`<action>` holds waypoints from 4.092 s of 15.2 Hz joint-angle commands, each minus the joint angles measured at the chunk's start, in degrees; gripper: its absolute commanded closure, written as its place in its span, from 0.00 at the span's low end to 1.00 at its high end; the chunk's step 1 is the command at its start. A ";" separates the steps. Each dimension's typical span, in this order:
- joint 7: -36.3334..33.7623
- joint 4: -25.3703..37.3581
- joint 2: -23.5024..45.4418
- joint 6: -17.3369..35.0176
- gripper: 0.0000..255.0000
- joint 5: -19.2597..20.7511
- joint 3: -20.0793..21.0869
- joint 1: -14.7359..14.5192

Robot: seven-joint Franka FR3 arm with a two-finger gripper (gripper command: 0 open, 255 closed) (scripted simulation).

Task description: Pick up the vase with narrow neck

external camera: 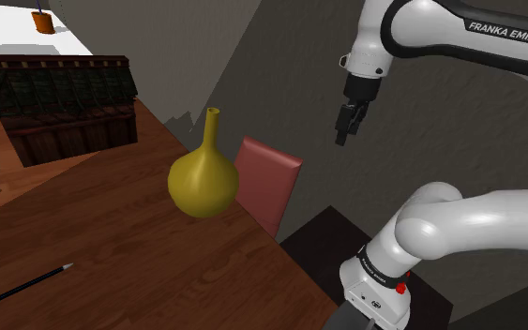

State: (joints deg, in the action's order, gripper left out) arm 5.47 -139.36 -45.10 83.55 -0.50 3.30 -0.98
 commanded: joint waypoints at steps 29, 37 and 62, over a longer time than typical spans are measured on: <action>-32.30 45.85 44.50 8.12 0.00 -0.37 24.75 -6.33; -31.93 39.01 43.58 14.15 0.00 -0.80 24.60 -6.28; -32.87 52.56 46.04 2.78 1.00 0.35 24.97 -6.63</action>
State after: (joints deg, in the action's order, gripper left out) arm -27.25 -88.28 0.47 87.33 -0.38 28.20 -7.53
